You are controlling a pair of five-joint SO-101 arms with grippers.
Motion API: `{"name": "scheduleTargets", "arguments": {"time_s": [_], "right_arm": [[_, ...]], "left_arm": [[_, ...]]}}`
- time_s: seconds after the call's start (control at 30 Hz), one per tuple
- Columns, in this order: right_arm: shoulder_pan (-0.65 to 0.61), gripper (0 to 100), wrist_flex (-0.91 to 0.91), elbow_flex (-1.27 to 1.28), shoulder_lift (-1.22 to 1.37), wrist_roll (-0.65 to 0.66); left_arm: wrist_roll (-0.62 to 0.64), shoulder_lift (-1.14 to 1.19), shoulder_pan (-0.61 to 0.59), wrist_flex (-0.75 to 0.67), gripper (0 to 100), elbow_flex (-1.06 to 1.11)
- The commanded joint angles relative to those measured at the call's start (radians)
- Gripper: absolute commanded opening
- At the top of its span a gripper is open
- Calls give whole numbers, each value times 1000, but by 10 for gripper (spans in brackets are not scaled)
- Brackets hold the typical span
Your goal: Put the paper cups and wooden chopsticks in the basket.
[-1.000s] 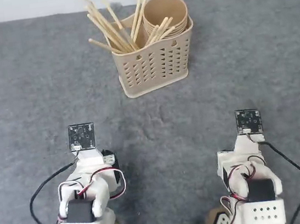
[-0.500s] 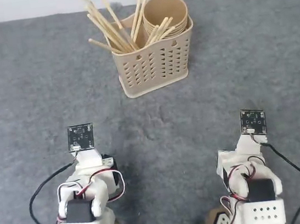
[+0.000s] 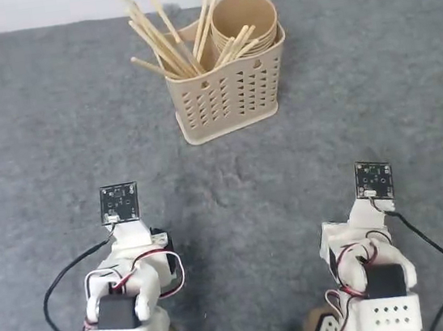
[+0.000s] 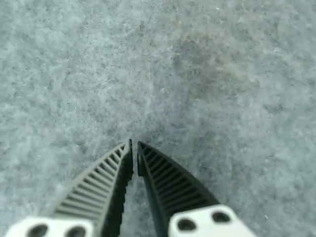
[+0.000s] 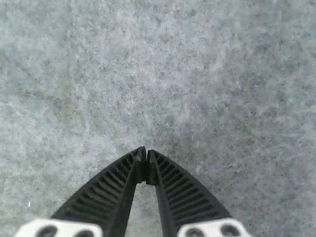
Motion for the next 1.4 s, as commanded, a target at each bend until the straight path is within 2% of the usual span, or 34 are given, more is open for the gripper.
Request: {"name": "scheduleTargets", "arguments": {"time_s": [0.0, 0.2, 0.33, 1.37], "right_arm": [[8, 7, 2, 21, -19, -9], [8, 7, 2, 21, -21, -9], [8, 7, 2, 21, -21, -9], [8, 7, 2, 21, -21, -9]], "left_arm": [[9, -17, -9, 3, 12, -5], [9, -17, -14, 3, 12, -5], [5, -17, -61, 3, 12, -5], [3, -17, -58, 5, 12, -5]]}}
